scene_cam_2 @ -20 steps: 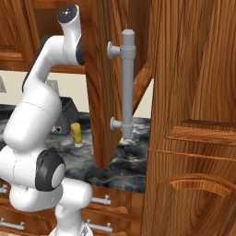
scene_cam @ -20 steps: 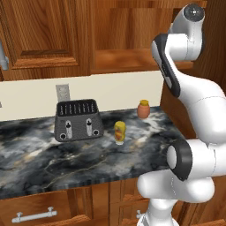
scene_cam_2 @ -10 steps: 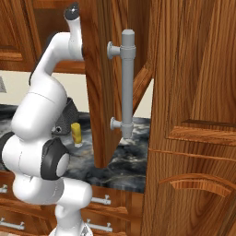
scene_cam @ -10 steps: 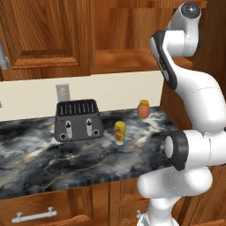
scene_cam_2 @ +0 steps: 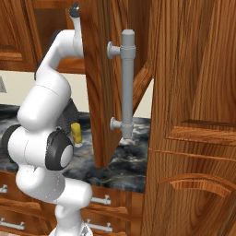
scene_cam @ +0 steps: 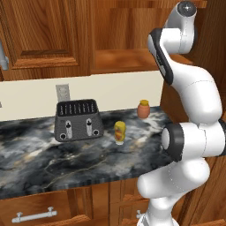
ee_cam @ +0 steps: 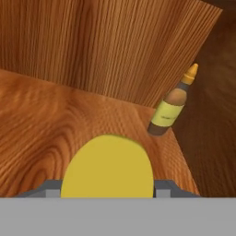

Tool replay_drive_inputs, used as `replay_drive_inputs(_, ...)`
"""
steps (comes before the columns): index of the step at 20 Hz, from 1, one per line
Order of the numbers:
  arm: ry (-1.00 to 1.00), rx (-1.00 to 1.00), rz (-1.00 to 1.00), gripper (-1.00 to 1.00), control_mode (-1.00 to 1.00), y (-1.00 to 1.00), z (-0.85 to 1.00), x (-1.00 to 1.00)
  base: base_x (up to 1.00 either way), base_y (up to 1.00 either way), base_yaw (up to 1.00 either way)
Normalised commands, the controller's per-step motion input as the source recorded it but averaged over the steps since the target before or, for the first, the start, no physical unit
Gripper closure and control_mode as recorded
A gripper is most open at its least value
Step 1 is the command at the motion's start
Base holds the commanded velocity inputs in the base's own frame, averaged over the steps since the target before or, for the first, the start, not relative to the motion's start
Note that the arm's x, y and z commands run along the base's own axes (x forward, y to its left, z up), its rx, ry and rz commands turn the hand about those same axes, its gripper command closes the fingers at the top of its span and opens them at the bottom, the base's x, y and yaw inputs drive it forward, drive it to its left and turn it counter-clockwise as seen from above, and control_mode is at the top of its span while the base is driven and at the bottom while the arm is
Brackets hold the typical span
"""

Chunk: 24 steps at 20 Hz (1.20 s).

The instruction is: Pick the mustard and mustard from the counter and place them in the cabinet.

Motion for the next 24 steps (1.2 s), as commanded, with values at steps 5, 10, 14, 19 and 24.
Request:
replay_drive_inputs(5,0.0,0.0,0.0,1.0,-1.0,0.0,-0.17,0.05,0.0,0.0,0.0)
replay_drive_inputs(10,0.0,0.0,0.0,1.0,-1.0,-0.02,-0.18,0.01,0.0,0.0,0.0)
replay_drive_inputs(14,0.0,0.01,0.0,1.0,-1.0,-0.14,-0.17,0.03,0.0,0.0,0.0)
replay_drive_inputs(19,0.0,0.08,0.0,1.0,-1.0,-0.21,-0.16,0.07,0.0,0.0,0.0)
replay_drive_inputs(24,0.0,0.08,0.0,1.0,-1.0,-0.16,-0.15,0.11,0.0,0.0,0.0)
